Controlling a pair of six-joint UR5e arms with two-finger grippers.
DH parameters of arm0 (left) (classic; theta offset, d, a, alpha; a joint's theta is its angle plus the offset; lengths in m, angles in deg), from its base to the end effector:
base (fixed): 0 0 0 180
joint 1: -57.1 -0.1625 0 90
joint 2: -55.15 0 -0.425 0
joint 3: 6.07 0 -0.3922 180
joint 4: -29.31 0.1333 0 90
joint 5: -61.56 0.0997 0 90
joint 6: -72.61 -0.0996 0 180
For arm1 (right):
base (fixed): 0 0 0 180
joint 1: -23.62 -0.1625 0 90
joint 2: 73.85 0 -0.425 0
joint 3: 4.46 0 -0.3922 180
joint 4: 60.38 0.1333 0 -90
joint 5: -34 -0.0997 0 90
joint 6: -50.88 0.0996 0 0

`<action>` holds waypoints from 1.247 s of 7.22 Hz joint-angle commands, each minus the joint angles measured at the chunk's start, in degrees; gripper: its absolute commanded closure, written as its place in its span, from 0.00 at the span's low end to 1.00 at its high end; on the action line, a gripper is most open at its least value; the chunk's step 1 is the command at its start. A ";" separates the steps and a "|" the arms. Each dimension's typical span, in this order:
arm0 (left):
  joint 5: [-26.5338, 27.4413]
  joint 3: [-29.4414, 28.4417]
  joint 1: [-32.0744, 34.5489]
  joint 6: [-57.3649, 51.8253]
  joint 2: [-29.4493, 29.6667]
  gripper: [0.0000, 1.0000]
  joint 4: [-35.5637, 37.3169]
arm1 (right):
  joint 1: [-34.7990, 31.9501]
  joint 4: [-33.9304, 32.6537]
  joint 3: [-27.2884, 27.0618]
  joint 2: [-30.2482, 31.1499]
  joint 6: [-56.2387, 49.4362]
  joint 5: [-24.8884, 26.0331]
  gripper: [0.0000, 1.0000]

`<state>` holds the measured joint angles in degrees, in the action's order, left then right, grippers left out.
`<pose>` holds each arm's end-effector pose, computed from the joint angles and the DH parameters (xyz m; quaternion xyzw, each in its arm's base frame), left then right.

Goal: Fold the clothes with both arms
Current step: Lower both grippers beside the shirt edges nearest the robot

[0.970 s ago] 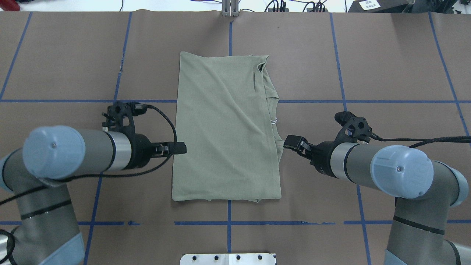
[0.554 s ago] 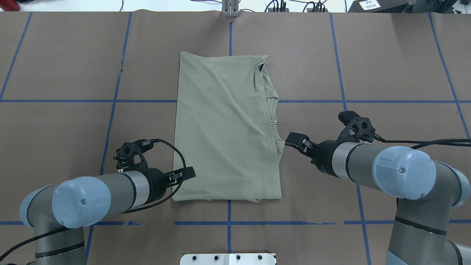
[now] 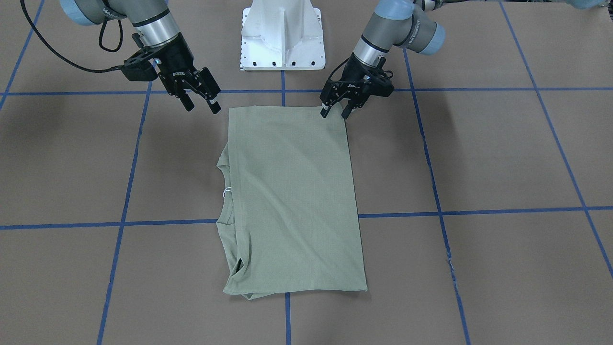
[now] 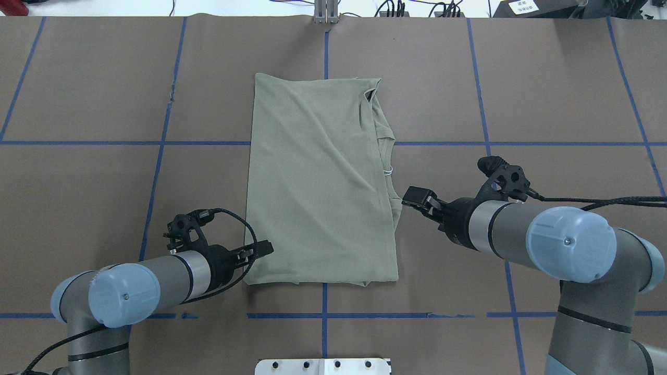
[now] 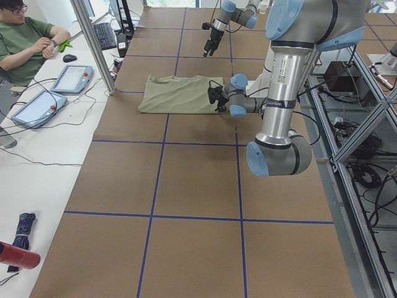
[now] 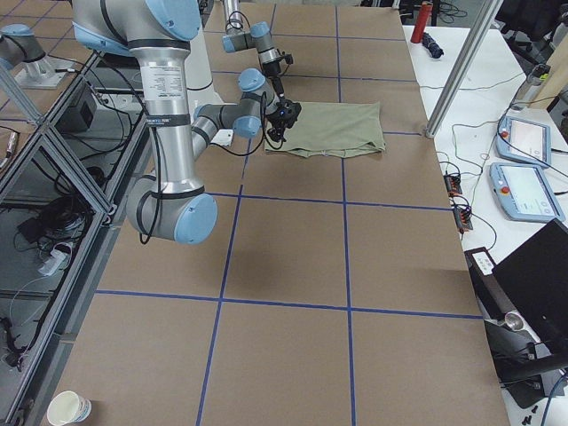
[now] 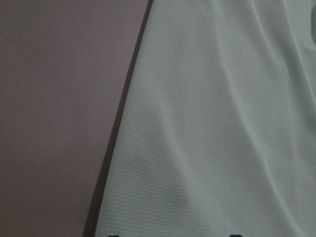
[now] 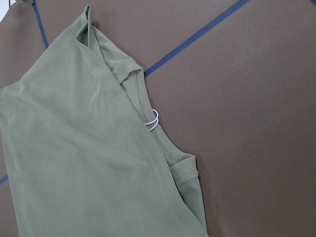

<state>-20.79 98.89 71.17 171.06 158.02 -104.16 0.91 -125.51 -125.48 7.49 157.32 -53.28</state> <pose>0.5143 -0.2800 0.3309 0.0827 0.5782 -0.1964 0.7876 -0.4066 -0.3198 0.2850 0.0492 -0.5319 0.2951 0.7922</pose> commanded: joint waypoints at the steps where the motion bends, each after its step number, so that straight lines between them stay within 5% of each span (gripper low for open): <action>1: -0.27 -0.37 -0.10 -1.50 -1.79 0.20 -1.70 | 0.03 0.00 0.00 -0.05 0.09 0.00 0.00; 9: 0.34 -0.20 -3.52 -1.60 -0.92 0.21 -1.61 | 0.29 0.00 0.00 0.04 0.09 0.09 0.00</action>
<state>-20.58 98.70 68.17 169.39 157.03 -105.77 1.19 -125.51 -125.48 7.53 157.41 -53.20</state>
